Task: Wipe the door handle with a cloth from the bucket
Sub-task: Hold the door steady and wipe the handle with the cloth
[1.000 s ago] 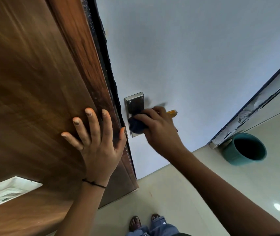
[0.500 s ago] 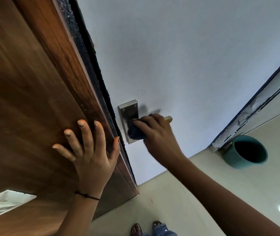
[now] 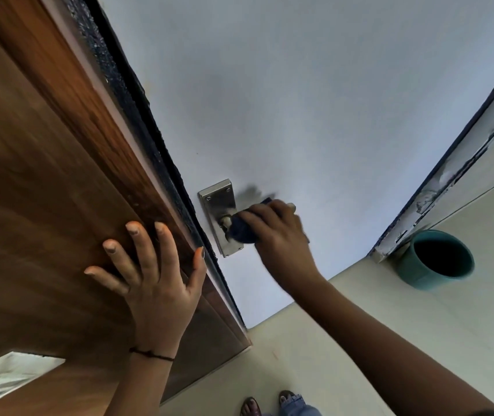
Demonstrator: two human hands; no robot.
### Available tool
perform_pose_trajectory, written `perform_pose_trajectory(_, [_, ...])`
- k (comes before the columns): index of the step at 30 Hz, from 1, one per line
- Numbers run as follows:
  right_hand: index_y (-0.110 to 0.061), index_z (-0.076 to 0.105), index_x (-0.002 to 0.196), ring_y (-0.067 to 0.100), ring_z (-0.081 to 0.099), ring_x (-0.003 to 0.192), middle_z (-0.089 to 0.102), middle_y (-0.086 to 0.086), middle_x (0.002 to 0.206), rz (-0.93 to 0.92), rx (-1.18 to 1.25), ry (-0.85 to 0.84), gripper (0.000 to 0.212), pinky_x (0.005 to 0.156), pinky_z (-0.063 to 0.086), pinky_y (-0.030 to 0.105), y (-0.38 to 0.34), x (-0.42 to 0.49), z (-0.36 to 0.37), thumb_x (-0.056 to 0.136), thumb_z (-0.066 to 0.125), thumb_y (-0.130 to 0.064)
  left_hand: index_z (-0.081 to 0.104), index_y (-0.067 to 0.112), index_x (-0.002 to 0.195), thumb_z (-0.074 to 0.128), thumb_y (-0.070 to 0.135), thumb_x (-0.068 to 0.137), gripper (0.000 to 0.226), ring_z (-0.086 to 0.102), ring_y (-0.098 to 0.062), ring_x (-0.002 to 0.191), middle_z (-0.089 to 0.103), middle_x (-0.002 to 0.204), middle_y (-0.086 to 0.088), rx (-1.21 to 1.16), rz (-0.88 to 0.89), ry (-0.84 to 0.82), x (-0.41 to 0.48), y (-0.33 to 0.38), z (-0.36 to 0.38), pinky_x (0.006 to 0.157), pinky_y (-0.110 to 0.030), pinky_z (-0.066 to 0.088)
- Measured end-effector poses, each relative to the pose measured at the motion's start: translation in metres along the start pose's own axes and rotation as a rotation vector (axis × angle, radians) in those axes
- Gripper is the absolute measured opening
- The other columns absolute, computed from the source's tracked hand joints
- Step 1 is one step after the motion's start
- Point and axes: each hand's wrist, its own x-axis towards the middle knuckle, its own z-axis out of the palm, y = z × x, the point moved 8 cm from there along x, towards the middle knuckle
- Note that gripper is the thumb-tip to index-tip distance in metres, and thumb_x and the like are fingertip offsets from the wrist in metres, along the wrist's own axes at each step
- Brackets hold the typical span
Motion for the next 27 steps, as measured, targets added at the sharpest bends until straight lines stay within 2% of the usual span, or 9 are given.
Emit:
perform_pose_trajectory(3, [-0.017, 0.067, 0.113, 0.029, 0.046, 0.108, 0.068, 0.003, 0.111, 0.118, 0.019, 0.05, 0.034, 0.079, 0.045, 0.04, 0.047, 0.003, -0.011, 0.085, 0.048, -0.018, -0.002, 0.014, 0.153, 0.053, 0.047, 0.093, 0.088, -0.025, -0.024, 0.144, -0.022, 0.158, -0.005, 0.003, -0.002, -0.007, 0.001, 0.0, 0.0, 0.113, -0.047, -0.021])
perform_pose_trajectory(6, [-0.016, 0.068, 0.112, 0.035, 0.051, 0.101, 0.07, 0.005, 0.105, 0.228, 0.071, 0.022, 0.029, 0.078, 0.049, 0.044, 0.084, 0.003, -0.014, 0.083, 0.065, -0.014, -0.003, 0.014, 0.153, 0.054, 0.048, 0.092, 0.09, -0.026, -0.024, 0.143, -0.022, 0.158, -0.004, 0.005, -0.001, -0.01, 0.0, 0.001, 0.0, 0.113, -0.047, -0.022])
perform_pose_trajectory(8, [-0.017, 0.069, 0.111, 0.036, 0.05, 0.102, 0.071, 0.004, 0.1, 0.343, 0.137, 0.004, 0.024, 0.081, 0.047, 0.041, 0.102, -0.001, -0.016, 0.088, 0.063, -0.019, -0.004, 0.015, 0.153, 0.054, 0.047, 0.092, 0.09, -0.026, -0.024, 0.143, -0.023, 0.158, -0.004, 0.006, -0.004, -0.011, 0.0, 0.0, 0.0, 0.113, -0.047, -0.022])
perform_pose_trajectory(11, [-0.021, 0.061, 0.124, 0.033, 0.043, 0.112, 0.066, 0.006, 0.105, 0.545, 0.205, -0.046, 0.04, 0.084, 0.041, 0.031, 0.124, -0.015, -0.018, 0.087, 0.054, -0.008, -0.003, 0.015, 0.153, 0.056, 0.046, 0.091, 0.091, -0.026, -0.023, 0.143, -0.022, 0.158, -0.004, 0.003, -0.003, -0.007, 0.001, 0.0, 0.0, 0.113, -0.046, -0.022])
perform_pose_trajectory(13, [-0.025, 0.055, 0.131, 0.031, 0.042, 0.116, 0.063, 0.007, 0.109, 0.652, 0.252, -0.034, 0.049, 0.086, 0.039, 0.029, 0.131, -0.023, -0.025, 0.085, 0.052, -0.008, -0.003, 0.015, 0.153, 0.056, 0.046, 0.091, 0.091, -0.026, -0.023, 0.143, -0.022, 0.158, -0.004, 0.003, -0.003, -0.005, 0.001, 0.0, 0.0, 0.113, -0.046, -0.022])
perform_pose_trajectory(16, [-0.033, 0.053, 0.131, 0.026, 0.051, 0.105, 0.052, 0.006, 0.104, 0.723, 0.351, 0.005, 0.05, 0.084, 0.043, 0.031, 0.127, -0.022, -0.039, 0.084, 0.052, -0.014, -0.003, 0.015, 0.153, 0.057, 0.046, 0.091, 0.092, -0.027, -0.023, 0.143, -0.023, 0.158, -0.003, 0.002, -0.003, -0.009, 0.001, -0.001, 0.0, 0.112, -0.046, -0.023])
perform_pose_trajectory(20, [-0.032, 0.053, 0.131, 0.015, 0.053, 0.091, 0.045, 0.0, 0.109, 0.662, 0.386, 0.044, 0.052, 0.081, 0.043, 0.026, 0.107, -0.009, -0.05, 0.083, 0.057, -0.013, -0.003, 0.015, 0.153, 0.056, 0.046, 0.092, 0.09, -0.027, -0.022, 0.143, -0.024, 0.158, -0.002, -0.003, -0.006, -0.015, 0.0, 0.0, 0.0, 0.112, -0.046, -0.023])
perform_pose_trajectory(24, [-0.028, 0.055, 0.12, 0.022, 0.056, 0.098, 0.051, -0.001, 0.124, 0.447, 0.116, 0.083, 0.047, 0.061, 0.045, 0.03, 0.074, 0.006, -0.049, 0.079, 0.059, -0.006, -0.003, 0.016, 0.153, 0.056, 0.045, 0.092, 0.09, -0.028, -0.022, 0.143, -0.025, 0.158, -0.002, -0.011, -0.014, -0.025, 0.0, -0.001, 0.0, 0.112, -0.046, -0.023])
perform_pose_trajectory(27, [-0.023, 0.065, 0.109, 0.028, 0.054, 0.095, 0.063, -0.004, 0.117, 0.26, -0.019, 0.068, 0.034, 0.054, 0.051, 0.035, 0.037, 0.006, -0.034, 0.082, 0.059, -0.004, -0.005, 0.017, 0.153, 0.056, 0.045, 0.092, 0.091, -0.028, -0.022, 0.142, -0.026, 0.157, -0.001, -0.013, -0.02, -0.026, 0.0, -0.001, -0.001, 0.112, -0.046, -0.022])
